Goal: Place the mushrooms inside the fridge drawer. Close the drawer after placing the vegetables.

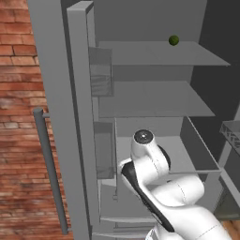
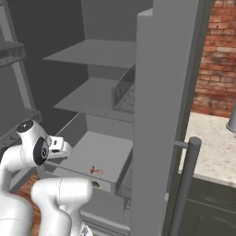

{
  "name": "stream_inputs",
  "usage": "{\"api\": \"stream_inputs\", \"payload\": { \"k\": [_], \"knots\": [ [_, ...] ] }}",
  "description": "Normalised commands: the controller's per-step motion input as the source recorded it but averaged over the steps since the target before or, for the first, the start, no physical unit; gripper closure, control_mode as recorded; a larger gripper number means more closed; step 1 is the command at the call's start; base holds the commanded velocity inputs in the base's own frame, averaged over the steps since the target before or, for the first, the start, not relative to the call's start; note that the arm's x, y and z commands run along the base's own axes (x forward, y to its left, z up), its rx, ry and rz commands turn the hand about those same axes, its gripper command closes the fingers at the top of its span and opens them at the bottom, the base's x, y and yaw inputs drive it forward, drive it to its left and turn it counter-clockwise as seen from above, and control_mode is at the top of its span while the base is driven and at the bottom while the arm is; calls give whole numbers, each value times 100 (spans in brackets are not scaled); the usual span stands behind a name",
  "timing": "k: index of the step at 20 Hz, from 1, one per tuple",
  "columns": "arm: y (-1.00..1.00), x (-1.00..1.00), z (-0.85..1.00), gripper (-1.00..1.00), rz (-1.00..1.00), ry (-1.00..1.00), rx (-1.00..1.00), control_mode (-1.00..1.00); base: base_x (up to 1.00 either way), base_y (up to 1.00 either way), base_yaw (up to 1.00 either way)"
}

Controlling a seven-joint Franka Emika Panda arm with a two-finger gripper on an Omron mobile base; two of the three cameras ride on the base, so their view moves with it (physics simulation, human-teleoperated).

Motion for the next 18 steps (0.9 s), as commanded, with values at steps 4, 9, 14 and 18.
{"api": "stream_inputs", "payload": {
  "k": [4, 9, 14, 18],
  "knots": [
    [30, 13, -32, -100, 0, 20, -3, -100, 0, 0, 0],
    [2, -2, 37, -100, 0, 2, -1, -100, 0, 0, 0],
    [0, -81, 31, -100, 0, 0, 0, -100, 0, 0, 0],
    [0, -93, 9, -100, 0, 1, 0, -100, 0, 0, 0]
  ]
}}
